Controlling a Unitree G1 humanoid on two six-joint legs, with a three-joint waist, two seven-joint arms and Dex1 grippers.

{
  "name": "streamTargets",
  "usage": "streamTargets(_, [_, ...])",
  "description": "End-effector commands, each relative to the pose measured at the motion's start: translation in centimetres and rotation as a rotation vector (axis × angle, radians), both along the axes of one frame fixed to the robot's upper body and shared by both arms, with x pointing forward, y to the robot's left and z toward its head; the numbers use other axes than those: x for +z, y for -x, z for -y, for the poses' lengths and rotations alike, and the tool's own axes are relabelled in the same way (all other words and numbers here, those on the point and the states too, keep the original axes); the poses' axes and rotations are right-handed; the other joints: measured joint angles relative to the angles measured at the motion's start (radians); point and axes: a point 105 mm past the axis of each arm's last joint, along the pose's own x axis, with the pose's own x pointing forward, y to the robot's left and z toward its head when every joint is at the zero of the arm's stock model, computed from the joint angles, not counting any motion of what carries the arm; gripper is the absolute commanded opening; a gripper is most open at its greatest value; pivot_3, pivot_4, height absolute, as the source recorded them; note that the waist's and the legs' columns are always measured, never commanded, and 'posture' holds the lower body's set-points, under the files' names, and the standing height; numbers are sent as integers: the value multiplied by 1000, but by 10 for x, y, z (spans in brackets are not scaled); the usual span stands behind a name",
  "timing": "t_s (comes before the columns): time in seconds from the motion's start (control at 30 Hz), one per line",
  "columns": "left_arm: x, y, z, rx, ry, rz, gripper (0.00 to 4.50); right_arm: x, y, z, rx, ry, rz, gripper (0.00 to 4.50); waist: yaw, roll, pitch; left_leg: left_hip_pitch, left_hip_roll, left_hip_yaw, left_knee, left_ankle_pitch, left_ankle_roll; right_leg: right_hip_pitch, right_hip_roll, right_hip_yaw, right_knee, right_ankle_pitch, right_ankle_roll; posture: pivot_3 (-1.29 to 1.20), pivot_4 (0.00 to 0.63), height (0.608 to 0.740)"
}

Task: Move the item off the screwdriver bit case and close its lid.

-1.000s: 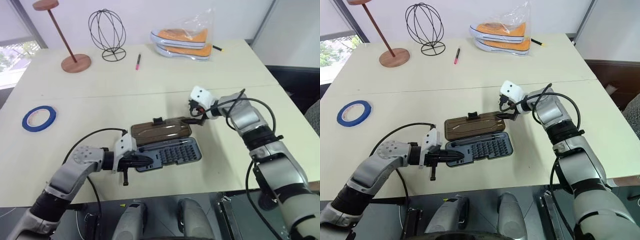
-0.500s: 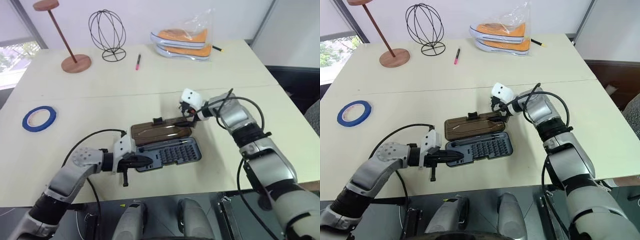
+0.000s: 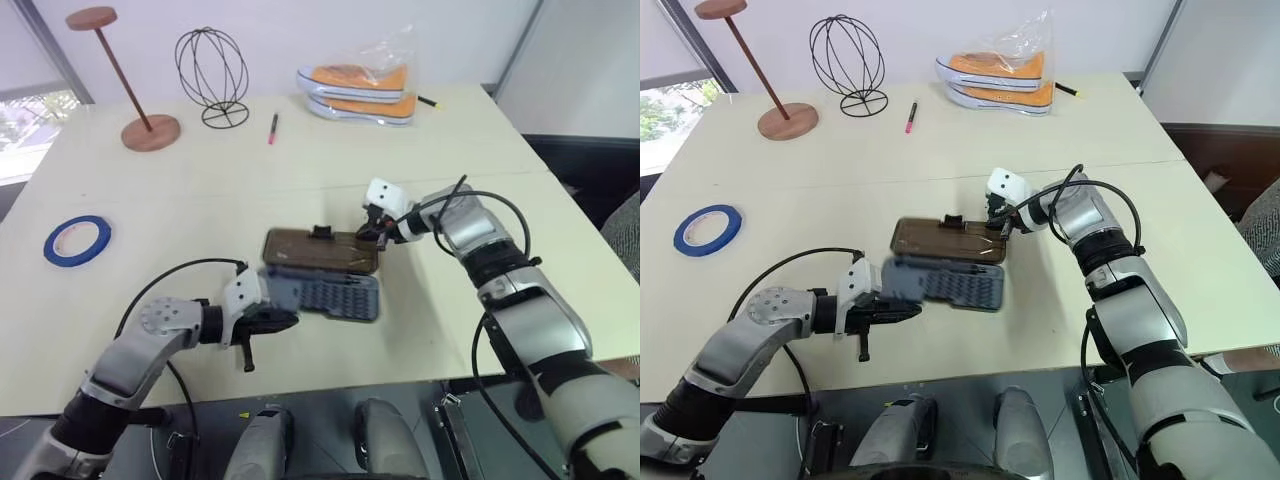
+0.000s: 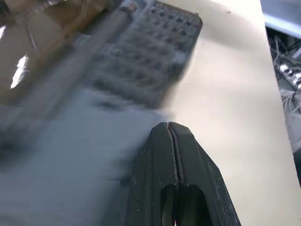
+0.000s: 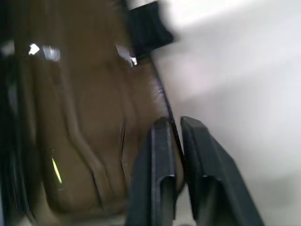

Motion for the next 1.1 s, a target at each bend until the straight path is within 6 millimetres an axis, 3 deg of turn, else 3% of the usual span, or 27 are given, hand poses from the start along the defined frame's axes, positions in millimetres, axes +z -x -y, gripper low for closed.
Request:
streamTargets(0.03, [5,-1,0,3,-7,21,0,1,0,-6,8,-3,24,13,0,0,0,0,1,0,0,0,0,0,1,0,0,0,-1,0,150,740])
streamTargets(0.2, [7,-2,2,7,-6,26,0,6,8,-14,91,24,118,13,3,0,0,-1,5,0,0,0,0,-2,4,0,-1,1,-2,0,150,740])
streamTargets(0.4, [12,-4,4,0,0,31,0,28,13,-22,220,63,347,13,9,0,0,-4,5,2,0,0,0,-6,5,2,-1,1,-3,0,150,740])
streamTargets(0.53, [30,-12,5,4,51,41,0,44,20,-30,305,59,471,13,12,0,0,-5,5,3,0,0,0,-7,5,3,-1,1,-3,0,150,740])
streamTargets(0.8, [79,-23,-1,12,191,37,0,55,24,-30,332,73,578,13,11,0,1,-5,5,3,0,0,0,-7,5,3,-1,1,-3,0,150,740])
streamTargets(1.1, [123,-70,-31,201,293,137,0,72,43,-39,383,74,776,13,13,0,1,-5,4,3,0,0,0,-7,5,3,-1,1,-3,0,150,740])
